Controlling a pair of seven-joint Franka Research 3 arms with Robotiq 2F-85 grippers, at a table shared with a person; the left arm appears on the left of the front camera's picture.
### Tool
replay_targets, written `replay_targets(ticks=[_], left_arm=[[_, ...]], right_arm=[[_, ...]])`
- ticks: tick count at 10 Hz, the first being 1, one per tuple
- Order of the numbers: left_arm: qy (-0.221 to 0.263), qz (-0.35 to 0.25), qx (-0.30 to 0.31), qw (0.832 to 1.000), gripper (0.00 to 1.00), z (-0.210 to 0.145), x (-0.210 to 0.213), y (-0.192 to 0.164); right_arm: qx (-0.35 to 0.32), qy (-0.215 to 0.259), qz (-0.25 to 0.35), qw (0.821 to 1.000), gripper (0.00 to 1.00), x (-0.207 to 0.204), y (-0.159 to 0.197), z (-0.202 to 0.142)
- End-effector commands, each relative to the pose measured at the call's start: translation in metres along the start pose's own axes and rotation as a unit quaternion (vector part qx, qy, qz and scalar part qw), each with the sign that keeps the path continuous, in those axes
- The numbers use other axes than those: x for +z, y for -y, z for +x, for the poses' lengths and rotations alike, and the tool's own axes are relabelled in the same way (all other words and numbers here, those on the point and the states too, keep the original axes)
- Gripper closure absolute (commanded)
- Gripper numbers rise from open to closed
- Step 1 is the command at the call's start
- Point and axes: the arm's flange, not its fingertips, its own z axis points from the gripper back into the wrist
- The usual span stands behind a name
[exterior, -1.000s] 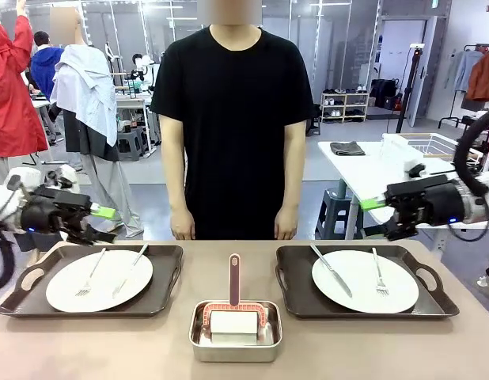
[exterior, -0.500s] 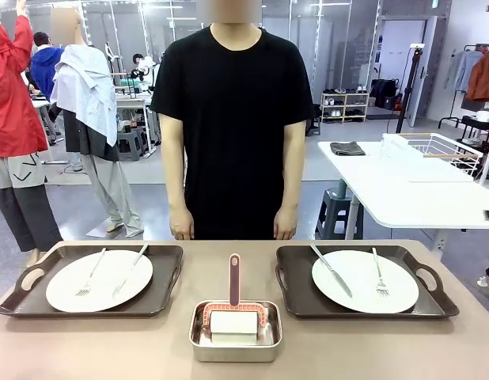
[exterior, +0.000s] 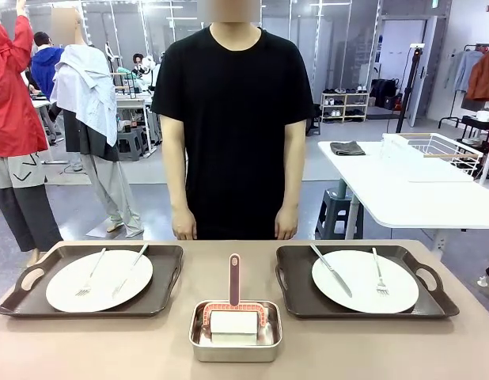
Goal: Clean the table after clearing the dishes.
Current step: When the left (or right) Handle tray is removed, use the left hand (or right hand) to clean the left (or right) side of the table with the Lint Roller.
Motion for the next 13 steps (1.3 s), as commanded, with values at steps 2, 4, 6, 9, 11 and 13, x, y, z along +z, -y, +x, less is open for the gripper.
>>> replay_targets(ticks=[2, 4, 6, 9, 11, 13], left_arm=[[0.035, -0.019, -0.008, 0.999, 0.0, 0.033, 0.017, 0.007], [0.021, 0.006, 0.0, 1.0, 0.0, -0.006, 0.017, -0.003], [0.021, 0.006, 0.0, 1.0, 0.0, -0.006, 0.017, -0.003], [0.021, 0.006, 0.0, 1.0, 0.0, -0.006, 0.017, -0.003], [0.021, 0.006, 0.0, 1.0, 0.0, -0.006, 0.017, -0.003], [0.021, 0.006, 0.0, 1.0, 0.0, -0.006, 0.017, -0.003]], right_arm=[[0.007, -0.03, 0.0, 1.0, 0.0, -0.002, 0.01, 0.002], [-0.003, 0.002, -0.004, 1.0, 0.0, 0.013, 0.002, -0.004], [-0.003, 0.002, -0.004, 1.0, 0.0, 0.013, 0.002, -0.004], [-0.003, 0.002, -0.004, 1.0, 0.0, 0.013, 0.002, -0.004], [-0.003, 0.002, -0.004, 1.0, 0.0, 0.013, 0.002, -0.004], [-0.003, 0.002, -0.004, 1.0, 0.0, 0.013, 0.002, -0.004]])
